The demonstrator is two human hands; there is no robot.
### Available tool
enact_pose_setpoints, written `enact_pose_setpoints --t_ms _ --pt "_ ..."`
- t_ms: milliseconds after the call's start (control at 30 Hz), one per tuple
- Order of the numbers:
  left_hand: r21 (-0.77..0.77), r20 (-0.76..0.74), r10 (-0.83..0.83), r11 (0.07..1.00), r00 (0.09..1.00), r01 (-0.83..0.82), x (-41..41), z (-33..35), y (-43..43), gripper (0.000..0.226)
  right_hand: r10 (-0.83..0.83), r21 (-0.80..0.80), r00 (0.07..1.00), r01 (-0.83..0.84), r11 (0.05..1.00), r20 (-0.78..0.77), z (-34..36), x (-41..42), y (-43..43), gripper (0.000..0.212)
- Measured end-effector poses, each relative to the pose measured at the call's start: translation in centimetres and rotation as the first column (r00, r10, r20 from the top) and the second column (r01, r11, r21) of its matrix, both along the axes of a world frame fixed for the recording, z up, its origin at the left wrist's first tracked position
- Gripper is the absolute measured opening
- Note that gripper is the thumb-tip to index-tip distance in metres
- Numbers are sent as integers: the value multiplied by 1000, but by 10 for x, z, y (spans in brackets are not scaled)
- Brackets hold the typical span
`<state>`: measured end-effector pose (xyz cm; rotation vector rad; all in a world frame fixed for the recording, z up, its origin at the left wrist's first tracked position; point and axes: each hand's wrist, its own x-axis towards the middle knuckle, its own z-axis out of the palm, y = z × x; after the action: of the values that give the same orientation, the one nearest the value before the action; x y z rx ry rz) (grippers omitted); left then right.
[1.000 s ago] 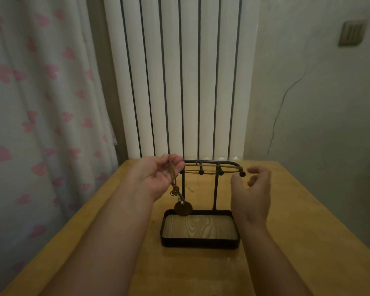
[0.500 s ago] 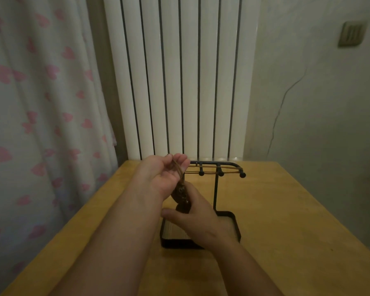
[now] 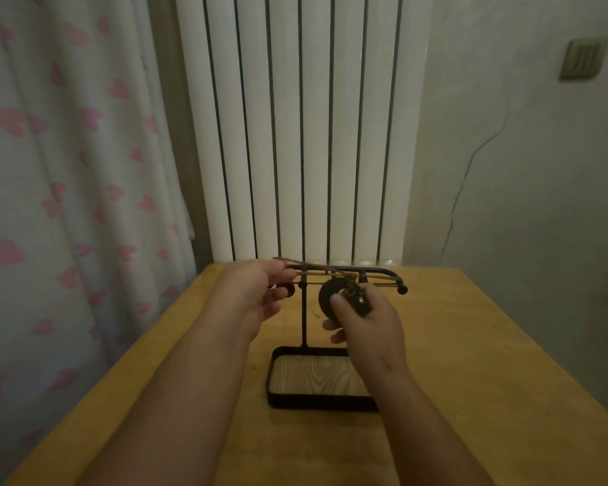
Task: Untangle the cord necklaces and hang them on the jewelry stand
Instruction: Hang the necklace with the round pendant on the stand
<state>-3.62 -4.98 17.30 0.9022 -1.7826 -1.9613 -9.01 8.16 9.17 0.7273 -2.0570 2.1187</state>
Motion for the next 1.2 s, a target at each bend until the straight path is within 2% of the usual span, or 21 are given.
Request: enact_pose_setpoints --t_ms 67,200,267,300,367,400,433,500,600,667,800,1000,1067,1200 --pt "-181 85 34 983 996 -18 0 -1 1 16 -75 -4 997 75 997 0 0 -2 4 12" --pt "-447 -52 -12 894 999 -13 5 -14 1 18 -148 2 989 148 989 22 -2 -8 10 13" --pt "-556 -76 18 829 997 -57 4 -20 -1 20 -168 14 985 168 986 31 -3 -11 9 12" --pt "-648 -71 58 756 996 -90 2 -23 -3 19 -180 25 983 180 983 32 -4 -12 9 11" --pt "-834 -81 137 532 987 -142 -1 -28 -6 21 -211 49 977 209 977 34 -6 -13 8 7" --pt "-881 -102 136 448 985 -153 -2 -30 -7 25 -226 59 974 223 973 37 -7 -13 7 5" --pt "-905 -106 104 403 989 -139 -3 -32 -8 28 -236 62 971 233 970 40 -8 -14 6 4" --pt "-918 -64 12 391 998 -64 -6 -37 -8 31 -250 64 967 248 967 38 -9 -14 6 6" --pt "-905 -25 -55 424 998 1 -7 -41 -8 31 -269 73 963 266 961 25 -10 -14 5 7" --pt "-901 -36 -61 433 998 -6 -7 -43 -8 31 -283 97 959 280 955 16 -12 -15 5 5" --pt "-893 -45 -53 449 998 -17 -6 -45 -7 31 -310 219 951 305 927 -15 -23 -21 3 14" --pt "-895 -39 -45 447 998 -15 -7 -49 -7 32 -293 350 955 259 900 47 -30 -27 0 12" --pt "-890 -34 -49 457 998 -7 -7 -49 -7 32 -281 325 956 241 915 82 -30 -28 1 22" --pt "-885 -10 -53 465 999 15 -7 -50 -8 35 -116 169 959 73 983 258 -29 -30 0 15"
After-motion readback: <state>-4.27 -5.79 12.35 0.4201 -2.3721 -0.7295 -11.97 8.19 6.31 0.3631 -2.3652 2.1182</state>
